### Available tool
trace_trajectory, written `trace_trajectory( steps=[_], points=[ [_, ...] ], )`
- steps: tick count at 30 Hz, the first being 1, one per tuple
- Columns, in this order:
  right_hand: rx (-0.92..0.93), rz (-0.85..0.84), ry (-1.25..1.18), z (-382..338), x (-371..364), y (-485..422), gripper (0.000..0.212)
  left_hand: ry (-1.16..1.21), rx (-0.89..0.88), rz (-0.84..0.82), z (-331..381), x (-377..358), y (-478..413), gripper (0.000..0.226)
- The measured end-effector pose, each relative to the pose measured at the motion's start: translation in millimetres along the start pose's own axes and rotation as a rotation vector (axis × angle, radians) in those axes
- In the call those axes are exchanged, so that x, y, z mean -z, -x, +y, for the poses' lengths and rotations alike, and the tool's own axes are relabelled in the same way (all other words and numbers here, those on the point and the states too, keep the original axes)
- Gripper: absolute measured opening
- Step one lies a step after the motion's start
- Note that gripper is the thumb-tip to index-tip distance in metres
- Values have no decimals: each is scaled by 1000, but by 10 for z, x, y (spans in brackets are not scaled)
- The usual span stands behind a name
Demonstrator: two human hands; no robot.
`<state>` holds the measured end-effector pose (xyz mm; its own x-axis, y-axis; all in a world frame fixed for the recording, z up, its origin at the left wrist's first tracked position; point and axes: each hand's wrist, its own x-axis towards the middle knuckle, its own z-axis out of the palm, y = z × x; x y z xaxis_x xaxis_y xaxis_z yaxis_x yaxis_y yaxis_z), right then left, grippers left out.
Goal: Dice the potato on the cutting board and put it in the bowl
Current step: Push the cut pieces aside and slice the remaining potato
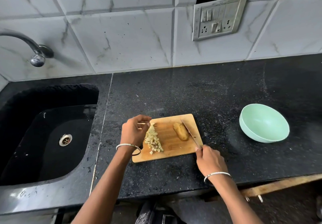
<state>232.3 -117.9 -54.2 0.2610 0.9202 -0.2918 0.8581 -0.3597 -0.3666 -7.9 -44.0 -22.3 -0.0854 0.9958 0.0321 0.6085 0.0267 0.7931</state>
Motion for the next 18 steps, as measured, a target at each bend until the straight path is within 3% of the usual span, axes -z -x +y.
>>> trace_trajectory(
  steps=[3, 6, 9, 18],
  points=[
    [39, -53, -23, -65, -36, 63, 36, -145, -65, -84, 130, -281, 76, 25],
    [55, -66, -60, -77, -16, 109, 39, -288, -78, -269, 212, -574, 116, 54],
    [41, -32, -80, -42, 28, 91, 38, -387, -115, -301, 234, -741, 70, 72],
    [108, -41, -108, -15, -44, 153, 35, -394, -103, -275, 260, -879, 24, 74]
  ],
)
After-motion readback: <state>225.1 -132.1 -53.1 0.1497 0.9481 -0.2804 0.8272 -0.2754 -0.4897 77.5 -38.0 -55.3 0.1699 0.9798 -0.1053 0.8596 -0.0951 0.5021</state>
